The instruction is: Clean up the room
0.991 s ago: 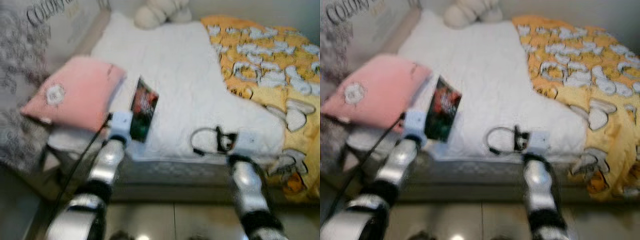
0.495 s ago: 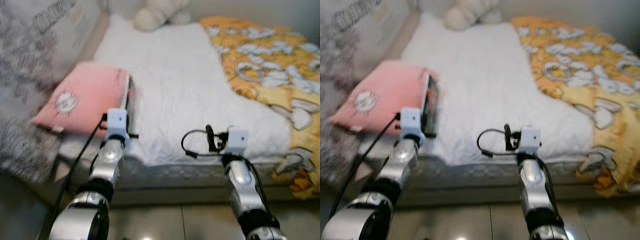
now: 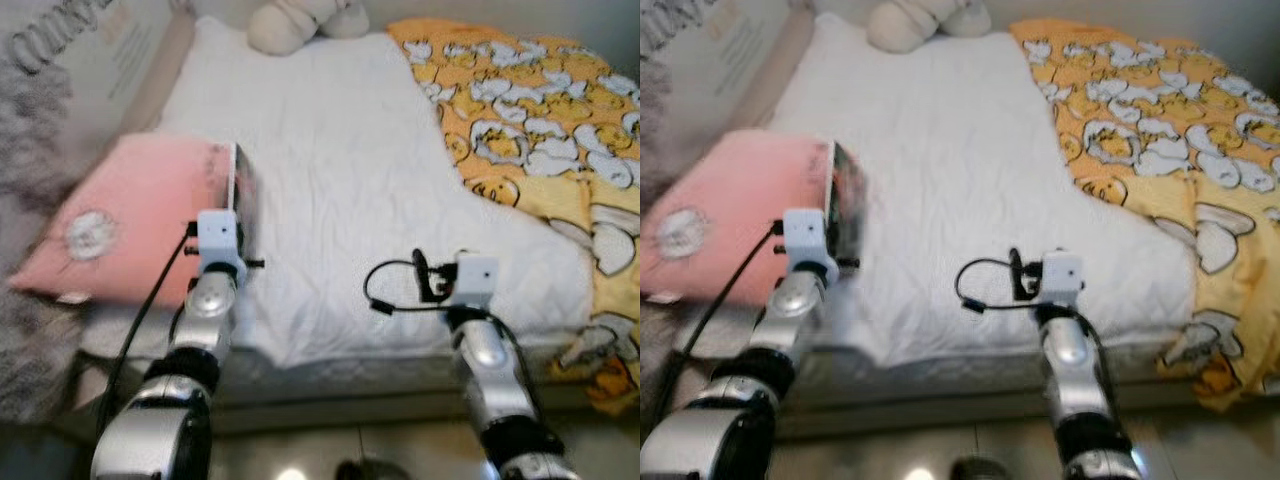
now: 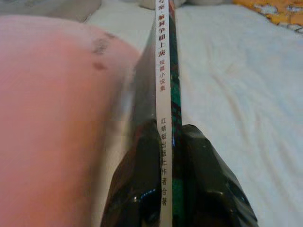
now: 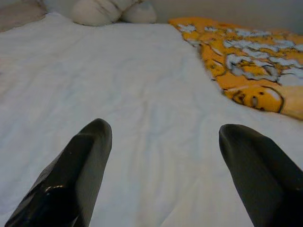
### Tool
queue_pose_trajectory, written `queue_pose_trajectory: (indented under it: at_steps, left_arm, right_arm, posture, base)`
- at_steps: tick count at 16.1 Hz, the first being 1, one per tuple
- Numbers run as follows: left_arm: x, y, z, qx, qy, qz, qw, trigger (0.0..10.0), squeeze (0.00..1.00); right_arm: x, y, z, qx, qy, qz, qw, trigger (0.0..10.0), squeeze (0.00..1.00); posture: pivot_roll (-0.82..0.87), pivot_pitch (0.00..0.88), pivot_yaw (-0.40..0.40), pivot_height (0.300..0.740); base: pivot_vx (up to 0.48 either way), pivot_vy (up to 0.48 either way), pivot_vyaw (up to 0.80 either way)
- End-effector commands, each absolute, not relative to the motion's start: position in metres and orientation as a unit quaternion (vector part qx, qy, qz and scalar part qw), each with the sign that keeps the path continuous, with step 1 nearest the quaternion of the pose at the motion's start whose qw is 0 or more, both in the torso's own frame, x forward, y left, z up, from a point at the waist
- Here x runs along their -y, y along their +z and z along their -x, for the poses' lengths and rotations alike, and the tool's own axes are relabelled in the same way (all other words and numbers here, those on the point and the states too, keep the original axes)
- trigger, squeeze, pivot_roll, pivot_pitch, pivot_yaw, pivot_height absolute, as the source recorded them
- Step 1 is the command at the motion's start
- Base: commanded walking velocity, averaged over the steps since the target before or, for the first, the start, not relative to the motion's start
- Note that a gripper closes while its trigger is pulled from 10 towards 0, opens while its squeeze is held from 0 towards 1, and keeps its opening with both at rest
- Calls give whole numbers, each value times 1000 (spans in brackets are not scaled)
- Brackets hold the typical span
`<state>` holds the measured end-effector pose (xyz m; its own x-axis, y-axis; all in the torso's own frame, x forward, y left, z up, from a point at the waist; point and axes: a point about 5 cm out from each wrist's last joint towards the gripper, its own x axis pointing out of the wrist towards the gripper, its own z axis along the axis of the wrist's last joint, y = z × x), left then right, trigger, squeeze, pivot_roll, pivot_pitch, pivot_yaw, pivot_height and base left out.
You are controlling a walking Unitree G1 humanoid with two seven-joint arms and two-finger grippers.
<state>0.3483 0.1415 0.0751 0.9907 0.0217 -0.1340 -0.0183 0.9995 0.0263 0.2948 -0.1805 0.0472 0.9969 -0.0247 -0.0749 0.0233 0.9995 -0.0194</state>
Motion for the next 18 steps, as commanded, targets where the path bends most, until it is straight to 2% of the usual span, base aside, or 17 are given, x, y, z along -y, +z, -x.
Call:
queue_pose_trajectory:
  at_steps: [1, 4, 5, 7, 9, 11, 12, 13, 15, 18]
  left_arm:
    - [-145, 91, -356, -34, 10, -22, 999, 10000, 0]
    - [-140, 98, -360, -20, -4, -30, 999, 10000, 0]
    - [-131, 98, -364, -44, -23, -8, 999, 10000, 0]
    - [-92, 92, -367, -125, -100, 102, 982, 10000, 0]
    - [-54, 98, -364, -141, -172, 152, 963, 10000, 0]
    - [-45, 98, -363, -153, -184, 190, 952, 10000, 0]
    - [-59, 81, -359, -202, -135, 261, 934, 10000, 0]
    - [-72, 63, -352, -239, -93, 297, 920, 10000, 0]
    - [-93, 39, -338, -280, -43, 286, 915, 10000, 0]
    - [-117, 36, -339, -276, -5, 227, 934, 10000, 0]
  right_arm:
    - [177, 54, -299, -26, -5, 4, 1000, 10000, 0]
    - [178, 53, -297, -27, 1, 6, 1000, 10000, 0]
    - [181, 52, -294, -31, 6, 11, 999, 10000, 0]
    - [187, 53, -285, -37, 29, 35, 998, 10000, 0]
    - [187, 53, -276, -41, 45, 48, 997, 10000, 0]
    - [186, 53, -272, -44, 52, 51, 996, 10000, 0]
    - [184, 52, -269, -47, 58, 53, 996, 10000, 0]
    - [184, 51, -267, -51, 57, 51, 996, 10000, 0]
    - [184, 51, -263, -56, 58, 49, 996, 10000, 0]
    - [184, 49, -258, -65, 65, 53, 994, 10000, 0]
  posture:
    - [22, 0, -36, 740]
    - [13, 0, -50, 740]
    - [-3, 0, -71, 740]
    - [-55, 0, -105, 740]
    - [-88, 0, -122, 740]
    - [-103, 0, -121, 740]
    - [-120, 0, -112, 740]
    - [-123, 0, -111, 740]
    - [-139, 0, -109, 740]
    - [-139, 0, -112, 740]
  base:
    - [480, 0, 0]
    - [480, 0, 0]
    - [0, 0, 0]
    - [0, 0, 0]
    - [0, 0, 0]
    - [0, 0, 0]
    - [0, 0, 0]
    - [0, 0, 0]
    - [0, 0, 0]
    - [0, 0, 0]
